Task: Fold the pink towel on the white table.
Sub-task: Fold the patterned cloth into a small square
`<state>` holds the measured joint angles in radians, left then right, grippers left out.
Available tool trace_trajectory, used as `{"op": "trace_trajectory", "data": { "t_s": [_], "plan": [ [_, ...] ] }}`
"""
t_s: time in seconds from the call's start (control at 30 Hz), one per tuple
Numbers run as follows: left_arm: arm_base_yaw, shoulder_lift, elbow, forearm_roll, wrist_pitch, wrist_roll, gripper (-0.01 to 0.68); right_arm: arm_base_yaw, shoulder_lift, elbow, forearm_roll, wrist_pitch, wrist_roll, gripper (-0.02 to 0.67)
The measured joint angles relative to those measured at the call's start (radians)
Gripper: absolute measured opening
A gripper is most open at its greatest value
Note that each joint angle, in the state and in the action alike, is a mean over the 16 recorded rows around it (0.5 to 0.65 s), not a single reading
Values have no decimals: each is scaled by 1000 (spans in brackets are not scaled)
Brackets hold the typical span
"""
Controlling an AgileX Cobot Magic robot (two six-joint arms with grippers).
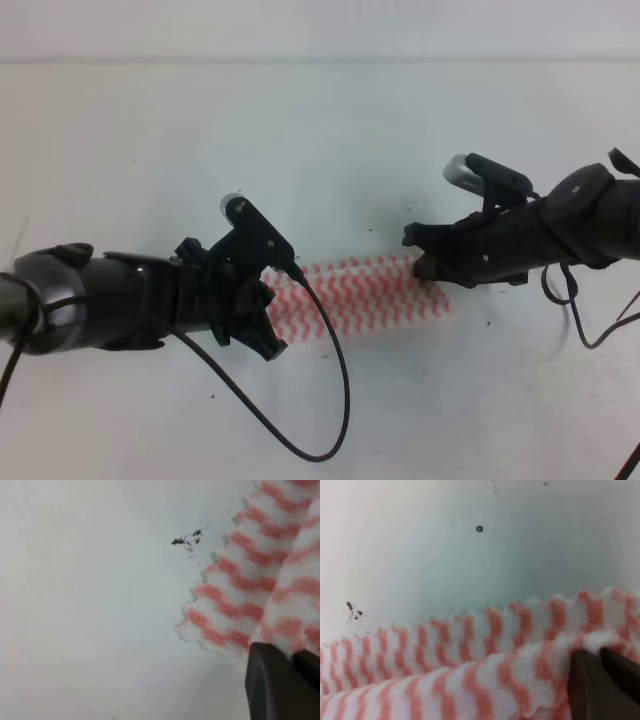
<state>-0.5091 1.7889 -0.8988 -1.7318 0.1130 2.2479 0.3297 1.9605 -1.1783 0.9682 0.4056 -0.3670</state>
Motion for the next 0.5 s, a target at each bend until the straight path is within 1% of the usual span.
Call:
{"op": "trace_trajectory", "data": {
  "t_s": [0.5],
  "plan": [
    [0, 0, 0, 0, 0, 1, -4, 0, 4, 0, -1, 0, 0, -17]
  ]
}}
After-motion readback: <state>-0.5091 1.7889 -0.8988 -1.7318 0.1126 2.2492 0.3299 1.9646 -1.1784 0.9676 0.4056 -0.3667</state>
